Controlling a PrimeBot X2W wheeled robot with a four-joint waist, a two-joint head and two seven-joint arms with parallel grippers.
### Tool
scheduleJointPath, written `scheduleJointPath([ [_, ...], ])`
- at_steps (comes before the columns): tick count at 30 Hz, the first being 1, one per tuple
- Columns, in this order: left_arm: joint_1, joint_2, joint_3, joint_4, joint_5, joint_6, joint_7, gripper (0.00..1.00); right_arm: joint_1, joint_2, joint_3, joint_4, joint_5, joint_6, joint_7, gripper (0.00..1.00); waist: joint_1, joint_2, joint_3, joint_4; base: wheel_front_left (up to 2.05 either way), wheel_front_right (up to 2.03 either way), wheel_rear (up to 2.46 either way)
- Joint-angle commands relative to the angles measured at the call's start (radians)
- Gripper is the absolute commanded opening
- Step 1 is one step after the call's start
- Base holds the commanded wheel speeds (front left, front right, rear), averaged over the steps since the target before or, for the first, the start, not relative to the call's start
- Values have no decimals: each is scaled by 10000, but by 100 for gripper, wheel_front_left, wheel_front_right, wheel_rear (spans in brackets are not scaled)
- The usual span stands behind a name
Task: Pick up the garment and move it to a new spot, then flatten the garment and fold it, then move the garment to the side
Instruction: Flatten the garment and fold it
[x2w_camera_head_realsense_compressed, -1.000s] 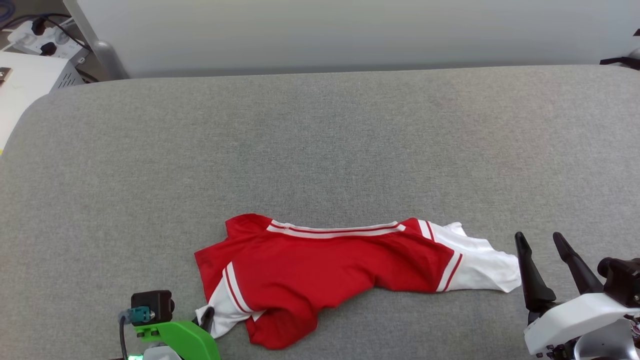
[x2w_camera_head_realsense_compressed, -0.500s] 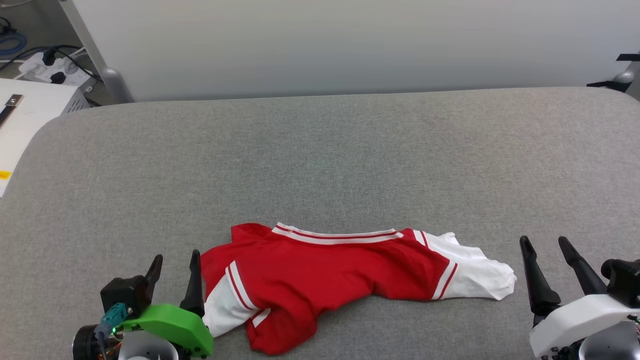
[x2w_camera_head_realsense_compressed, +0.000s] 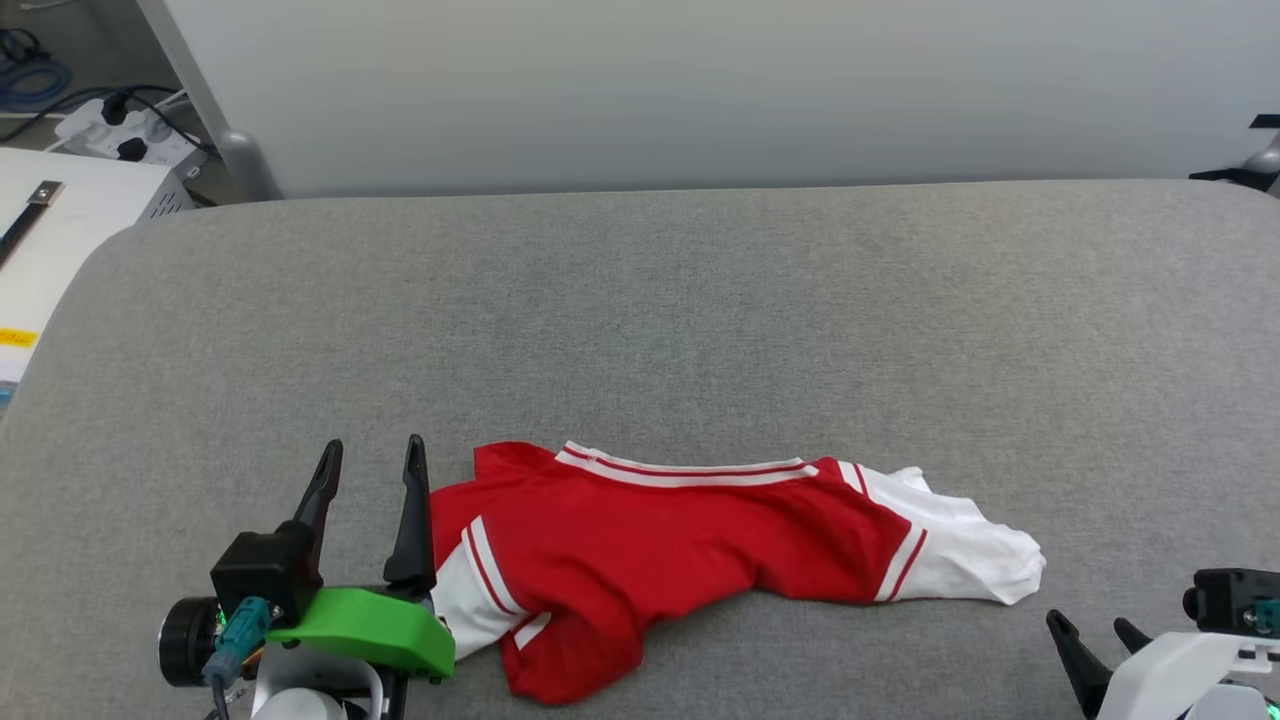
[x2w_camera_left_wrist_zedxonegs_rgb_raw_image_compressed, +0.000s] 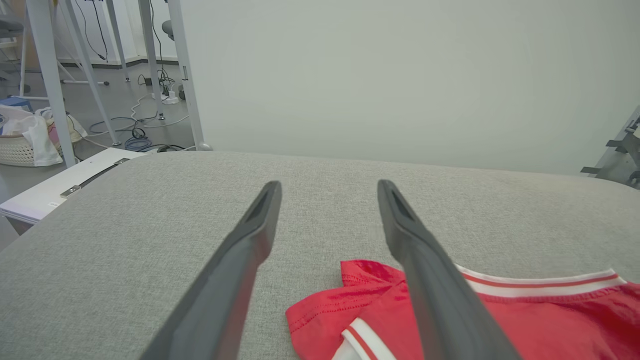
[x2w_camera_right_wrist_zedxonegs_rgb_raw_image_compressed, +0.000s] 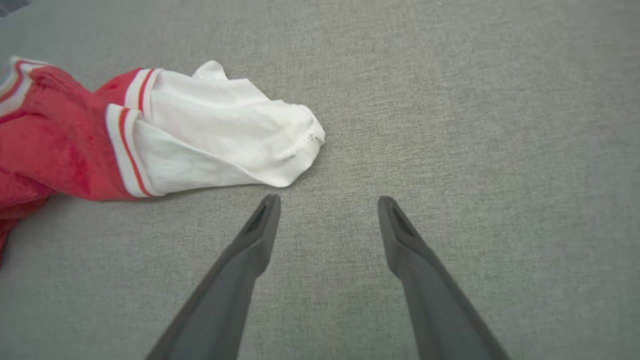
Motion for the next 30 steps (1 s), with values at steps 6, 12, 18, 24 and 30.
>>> scheduleJointPath([
  [6, -40, -282, -68, -155, 205, -87, -60, 100, -1249, -941, 652, 901, 661, -6, 1051, 100, 0, 0, 413, 536, 0, 0, 0],
  [12, -236, -514, 20, -109, 310, -232, -62, 100, -2382, -1717, 1472, 1881, 976, -6, 1785, 100, 0, 0, 902, 935, 0, 0, 0],
  [18, -278, -665, 196, 112, 346, -399, -63, 100, -2679, -1973, 2123, 3154, 1427, -6, 2639, 100, 0, 0, 1185, 1266, 0, 0, 0],
  [24, -158, -454, 376, 432, 42, -618, 178, 100, -2529, -1815, 2415, 3663, 1943, -6, 3184, 0, 0, 0, 1237, 1276, 0, 0, 0],
  [30, -18, 189, 337, 519, -483, -1108, 1473, 100, -2585, -1815, 2098, 3423, 1986, -6, 2798, 0, 0, 0, 988, 1024, 0, 0, 0],
])
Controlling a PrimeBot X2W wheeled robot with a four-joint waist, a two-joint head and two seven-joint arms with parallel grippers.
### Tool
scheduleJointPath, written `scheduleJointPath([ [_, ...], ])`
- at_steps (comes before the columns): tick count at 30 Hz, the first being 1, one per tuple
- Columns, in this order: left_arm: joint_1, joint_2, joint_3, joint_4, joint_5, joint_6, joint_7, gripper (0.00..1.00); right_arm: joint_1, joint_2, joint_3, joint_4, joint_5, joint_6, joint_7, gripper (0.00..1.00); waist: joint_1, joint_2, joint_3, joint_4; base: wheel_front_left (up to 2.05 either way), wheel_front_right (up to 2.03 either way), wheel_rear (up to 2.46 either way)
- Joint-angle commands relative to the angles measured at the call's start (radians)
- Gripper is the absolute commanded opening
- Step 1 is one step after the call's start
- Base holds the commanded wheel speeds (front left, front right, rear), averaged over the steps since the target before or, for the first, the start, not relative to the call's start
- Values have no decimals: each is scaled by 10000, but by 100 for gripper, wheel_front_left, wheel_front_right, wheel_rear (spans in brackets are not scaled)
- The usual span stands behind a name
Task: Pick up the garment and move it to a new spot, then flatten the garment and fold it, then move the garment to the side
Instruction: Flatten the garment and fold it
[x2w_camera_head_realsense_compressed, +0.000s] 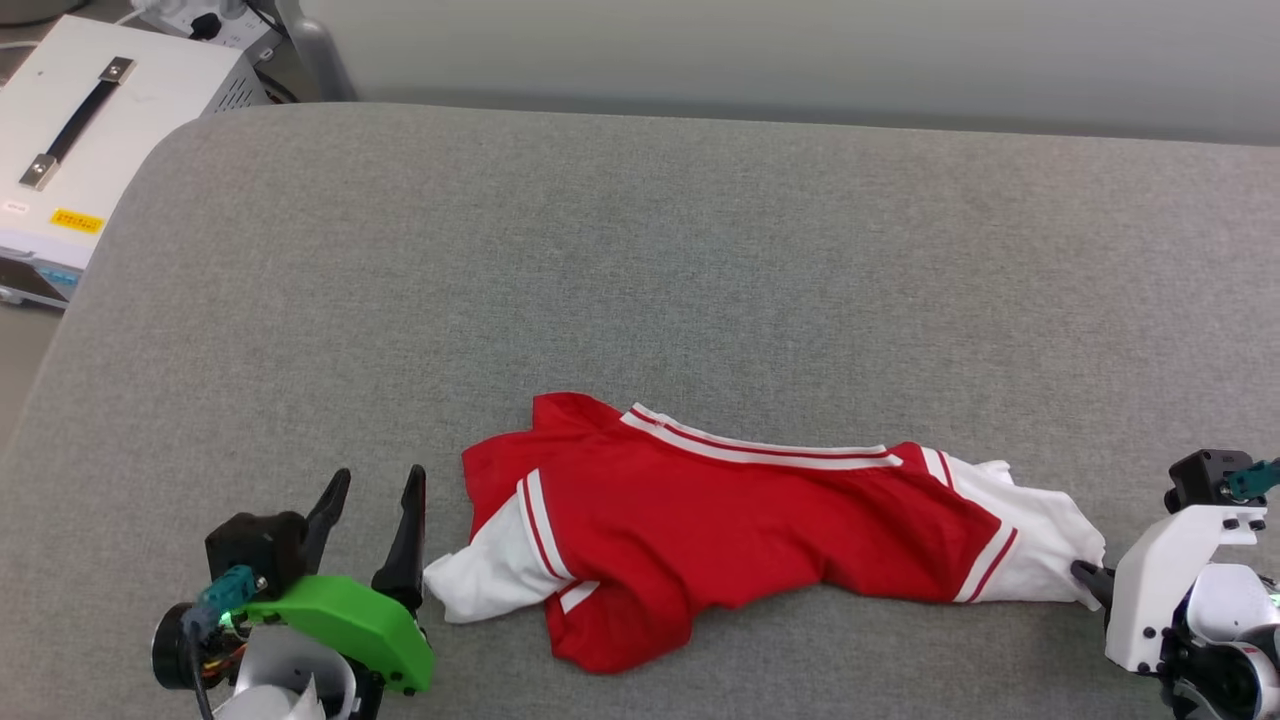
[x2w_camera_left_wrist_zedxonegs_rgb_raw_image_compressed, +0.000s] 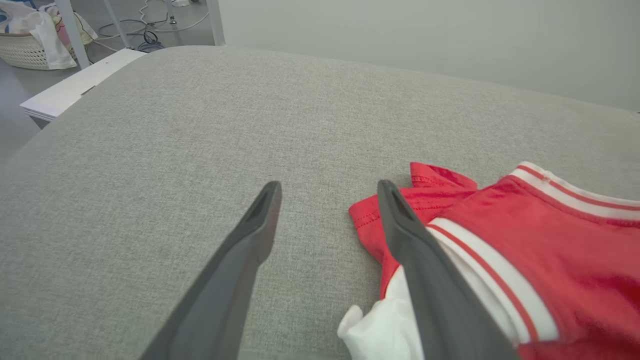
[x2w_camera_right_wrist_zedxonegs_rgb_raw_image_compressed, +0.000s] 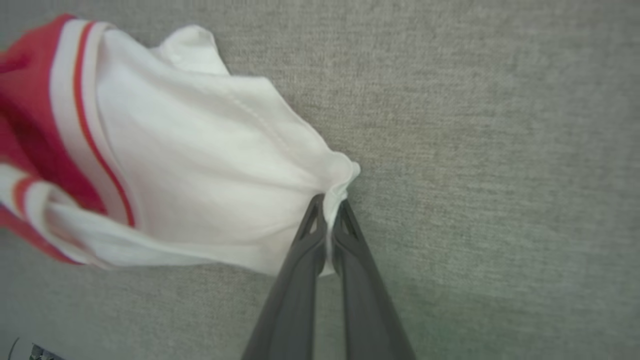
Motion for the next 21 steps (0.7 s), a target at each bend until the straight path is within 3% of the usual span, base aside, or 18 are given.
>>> scheduleJointPath([
  [1, 100, 174, -12, -51, -326, -200, 399, 100, 331, 271, 98, 143, 49, 4, 5, 0, 0, 0, -170, -171, 0, 0, 0],
  [5, 270, 732, -92, -97, -1067, -605, 2081, 100, 481, 336, -158, -343, -100, 4, -145, 0, 0, 0, -313, -360, 0, 0, 0],
  [10, 402, 1193, -32, -62, -2044, -767, 3902, 100, 604, 524, -258, -903, -282, 4, -71, 0, 0, 0, -301, -647, 0, 0, 0],
  [21, 194, 1240, -506, 403, -2420, -746, 5304, 100, 570, 761, -272, -1547, -371, 4, 33, 0, 0, 0, 275, -1105, 0, 0, 0],
])
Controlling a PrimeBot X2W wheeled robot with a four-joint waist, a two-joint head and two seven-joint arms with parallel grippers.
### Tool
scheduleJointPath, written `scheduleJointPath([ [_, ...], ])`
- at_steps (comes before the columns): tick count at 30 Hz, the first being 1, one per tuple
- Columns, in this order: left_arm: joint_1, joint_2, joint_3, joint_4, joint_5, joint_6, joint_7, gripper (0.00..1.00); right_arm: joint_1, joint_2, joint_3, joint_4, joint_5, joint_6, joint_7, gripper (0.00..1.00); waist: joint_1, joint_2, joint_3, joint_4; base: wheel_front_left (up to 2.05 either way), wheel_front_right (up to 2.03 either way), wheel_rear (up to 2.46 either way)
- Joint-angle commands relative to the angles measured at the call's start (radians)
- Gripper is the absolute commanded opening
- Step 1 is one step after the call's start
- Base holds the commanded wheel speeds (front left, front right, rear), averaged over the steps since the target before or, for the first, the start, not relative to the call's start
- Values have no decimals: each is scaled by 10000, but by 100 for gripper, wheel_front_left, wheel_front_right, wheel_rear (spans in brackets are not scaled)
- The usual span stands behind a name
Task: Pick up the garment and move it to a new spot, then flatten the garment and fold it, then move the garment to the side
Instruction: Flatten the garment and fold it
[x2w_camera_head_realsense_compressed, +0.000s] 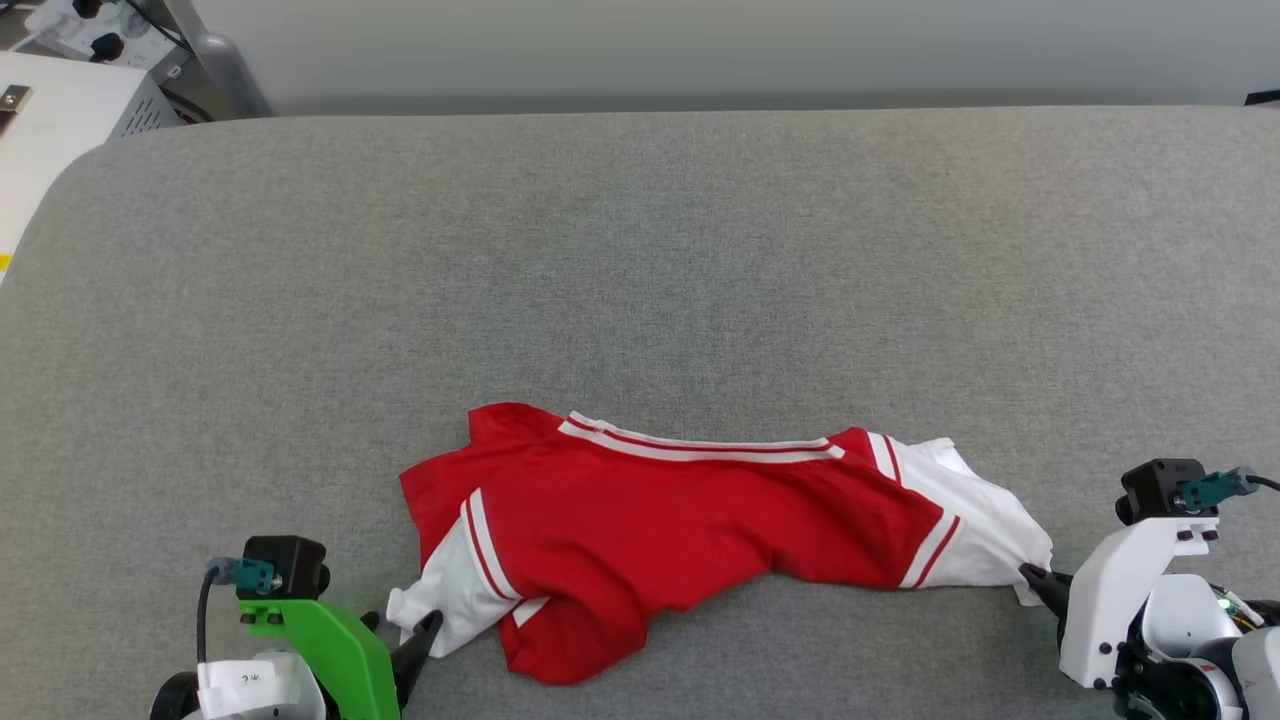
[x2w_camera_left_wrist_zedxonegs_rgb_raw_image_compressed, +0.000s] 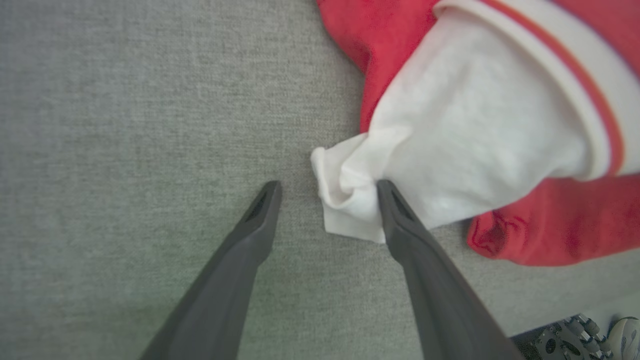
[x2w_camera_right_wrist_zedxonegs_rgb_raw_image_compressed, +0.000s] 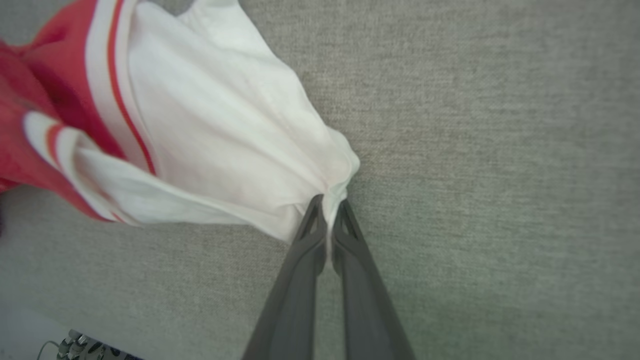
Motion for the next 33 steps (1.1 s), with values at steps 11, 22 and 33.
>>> scheduleJointPath([
  [11, -266, -175, -490, 1285, -349, 124, 1171, 0, -74, 39, -114, -68, 60, 4, -219, 0, 0, 0, 397, -204, 0, 0, 0],
  [22, -369, 281, -44, -136, 592, 346, -654, 0, -35, -121, -900, -152, -282, 4, -1122, 0, 0, 0, -663, 246, 0, 0, 0],
  [33, -1865, 559, 343, -1294, 1599, 618, -1761, 0, -1004, -461, -1489, -718, -1059, 4, -2016, 0, 0, 0, -1525, 64, 0, 0, 0],
])
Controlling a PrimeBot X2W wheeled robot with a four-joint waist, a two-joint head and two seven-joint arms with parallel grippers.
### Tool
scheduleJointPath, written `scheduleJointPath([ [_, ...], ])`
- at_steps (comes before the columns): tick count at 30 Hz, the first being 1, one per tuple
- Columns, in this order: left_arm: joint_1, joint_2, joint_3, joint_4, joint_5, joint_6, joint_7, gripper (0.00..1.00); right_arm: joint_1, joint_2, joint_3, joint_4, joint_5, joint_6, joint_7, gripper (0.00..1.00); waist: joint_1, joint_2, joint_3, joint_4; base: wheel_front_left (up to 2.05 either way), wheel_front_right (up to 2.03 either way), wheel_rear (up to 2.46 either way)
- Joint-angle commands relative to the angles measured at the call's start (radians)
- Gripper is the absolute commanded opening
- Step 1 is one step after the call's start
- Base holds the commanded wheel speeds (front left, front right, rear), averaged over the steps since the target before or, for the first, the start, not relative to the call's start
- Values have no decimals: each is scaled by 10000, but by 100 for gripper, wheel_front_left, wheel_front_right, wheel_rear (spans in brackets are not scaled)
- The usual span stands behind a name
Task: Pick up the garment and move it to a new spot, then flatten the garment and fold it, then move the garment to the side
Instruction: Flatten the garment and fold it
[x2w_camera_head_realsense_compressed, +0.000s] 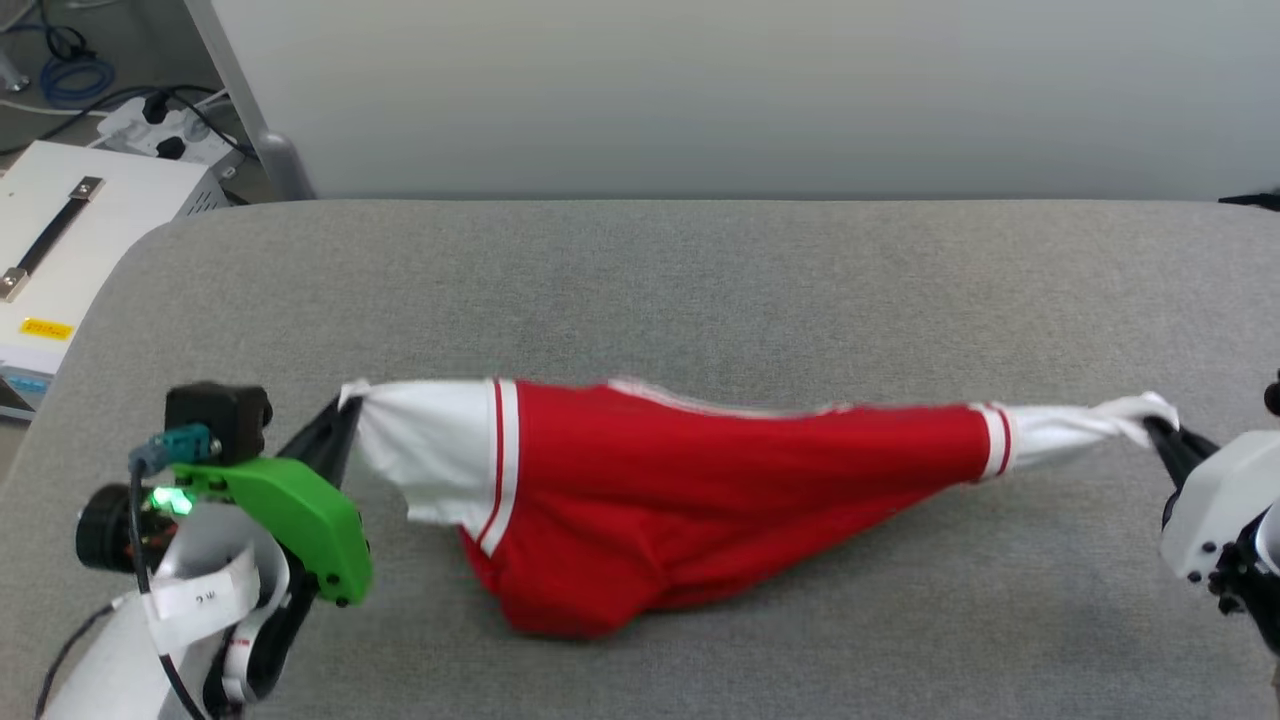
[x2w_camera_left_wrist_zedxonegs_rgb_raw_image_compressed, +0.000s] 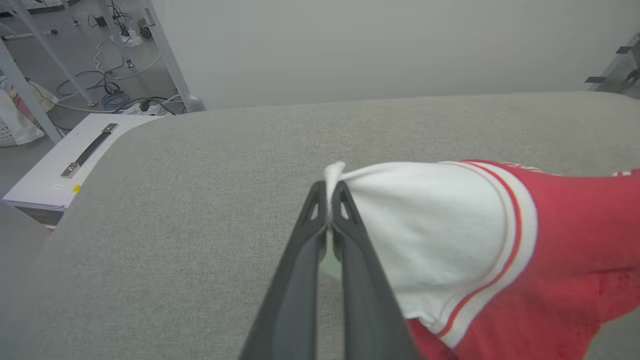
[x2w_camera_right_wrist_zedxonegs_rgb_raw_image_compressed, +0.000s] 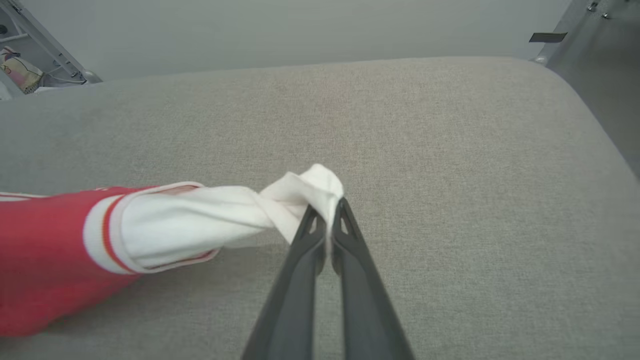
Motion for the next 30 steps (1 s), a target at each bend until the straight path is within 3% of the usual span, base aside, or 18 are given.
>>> scheduleJointPath([
  [1, -414, 29, 82, -3, 133, 76, -109, 0, -346, -96, -49, -69, -123, -9, -85, 0, 0, 0, -178, -162, 0, 0, 0],
  [11, -3750, -178, 155, 1399, 410, -342, -216, 0, -2810, -582, 151, 47, -505, -9, -38, 0, 0, 0, 223, -669, 0, 0, 0],
  [18, -6761, -517, 116, 3320, 752, -794, -800, 0, -5524, -1032, 496, 1368, -412, -9, -509, 0, 0, 0, 1385, -914, 0, 0, 0],
  [30, -11336, -837, 139, 6237, 1561, -1111, -2674, 0, -10293, -1487, 975, 3690, -779, -9, -2169, 0, 0, 0, 3580, -1099, 0, 0, 0],
])
